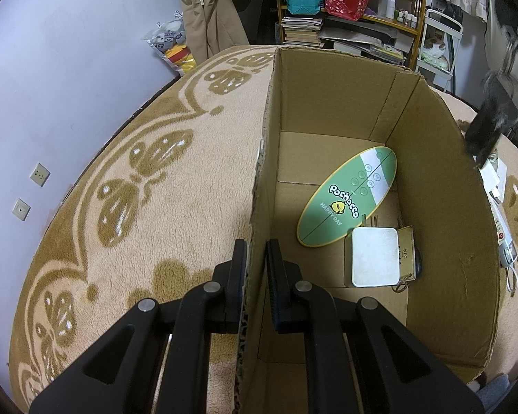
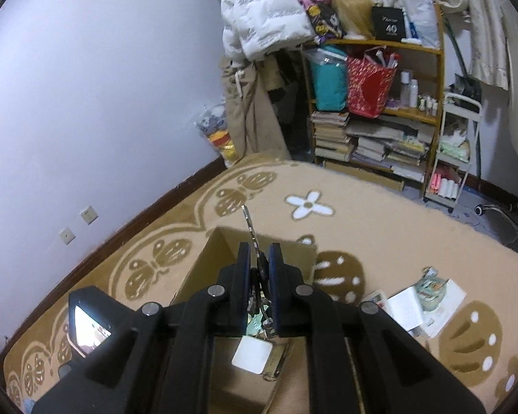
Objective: Organize rigid objects
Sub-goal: 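Carry the keys into the box and open the right gripper, then move the right gripper to the white TV remote and grasp it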
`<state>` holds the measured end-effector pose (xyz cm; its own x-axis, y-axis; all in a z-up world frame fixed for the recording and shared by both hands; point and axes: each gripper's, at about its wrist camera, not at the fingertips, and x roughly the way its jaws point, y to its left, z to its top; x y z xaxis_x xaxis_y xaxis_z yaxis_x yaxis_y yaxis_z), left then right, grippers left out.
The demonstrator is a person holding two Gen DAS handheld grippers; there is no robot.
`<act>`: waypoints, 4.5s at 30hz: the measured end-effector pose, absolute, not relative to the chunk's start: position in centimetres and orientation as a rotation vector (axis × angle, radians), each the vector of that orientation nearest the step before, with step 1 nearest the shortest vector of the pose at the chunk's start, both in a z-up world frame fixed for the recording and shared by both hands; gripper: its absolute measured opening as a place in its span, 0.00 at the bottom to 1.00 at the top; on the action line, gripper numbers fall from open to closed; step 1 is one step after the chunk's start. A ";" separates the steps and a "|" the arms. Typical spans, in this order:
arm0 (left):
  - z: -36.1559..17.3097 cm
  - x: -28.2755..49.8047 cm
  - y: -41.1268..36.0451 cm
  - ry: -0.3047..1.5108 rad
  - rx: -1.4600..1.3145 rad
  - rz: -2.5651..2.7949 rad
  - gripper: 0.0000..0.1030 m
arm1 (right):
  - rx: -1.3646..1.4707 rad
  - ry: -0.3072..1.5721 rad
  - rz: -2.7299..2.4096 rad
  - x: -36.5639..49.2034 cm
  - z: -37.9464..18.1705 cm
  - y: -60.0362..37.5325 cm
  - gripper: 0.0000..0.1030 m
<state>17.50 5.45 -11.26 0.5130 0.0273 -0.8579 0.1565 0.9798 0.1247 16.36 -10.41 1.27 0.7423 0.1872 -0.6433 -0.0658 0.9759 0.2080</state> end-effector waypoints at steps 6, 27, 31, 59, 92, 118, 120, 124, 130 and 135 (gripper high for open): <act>-11.2 17.5 5.3 1.031 0.197 -0.078 0.10 | 0.189 0.800 0.170 16.5 -2.0 -9.2 0.11; -11.3 17.5 5.3 1.031 0.195 -0.080 0.11 | 0.146 0.875 0.140 17.0 -5.2 -8.8 0.11; -11.3 17.5 5.3 1.030 0.196 -0.079 0.11 | 0.135 0.843 0.129 16.5 -4.2 -9.4 0.13; -11.3 17.5 5.3 1.030 0.196 -0.079 0.11 | 0.291 0.927 -0.111 16.4 -8.2 -23.2 0.87; -11.3 17.5 5.3 1.030 0.198 -0.079 0.11 | 0.257 1.095 -0.127 16.3 -15.0 -23.5 0.47; -11.3 17.5 5.3 1.030 0.198 -0.079 0.11 | 0.355 1.119 -0.101 17.5 -17.0 -22.8 0.41; -11.3 17.5 5.3 1.030 0.198 -0.079 0.11 | 0.350 1.130 -0.100 17.6 -17.3 -22.6 0.43; -11.3 17.5 5.3 1.030 0.198 -0.079 0.11 | 0.305 1.141 -0.108 17.8 -17.8 -21.8 0.46; -11.3 17.5 5.3 1.030 0.199 -0.078 0.11 | 0.291 1.146 -0.131 18.2 -18.0 -21.3 0.46; -11.2 17.6 5.3 1.030 0.201 -0.078 0.11 | 0.254 1.143 -0.164 18.3 -18.2 -20.6 0.45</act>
<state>17.56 5.33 -11.20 0.5142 0.0299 -0.8572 0.1589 0.9788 0.1294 18.29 -20.58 -18.20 0.4073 0.0008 -0.9133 0.2569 0.9595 0.1154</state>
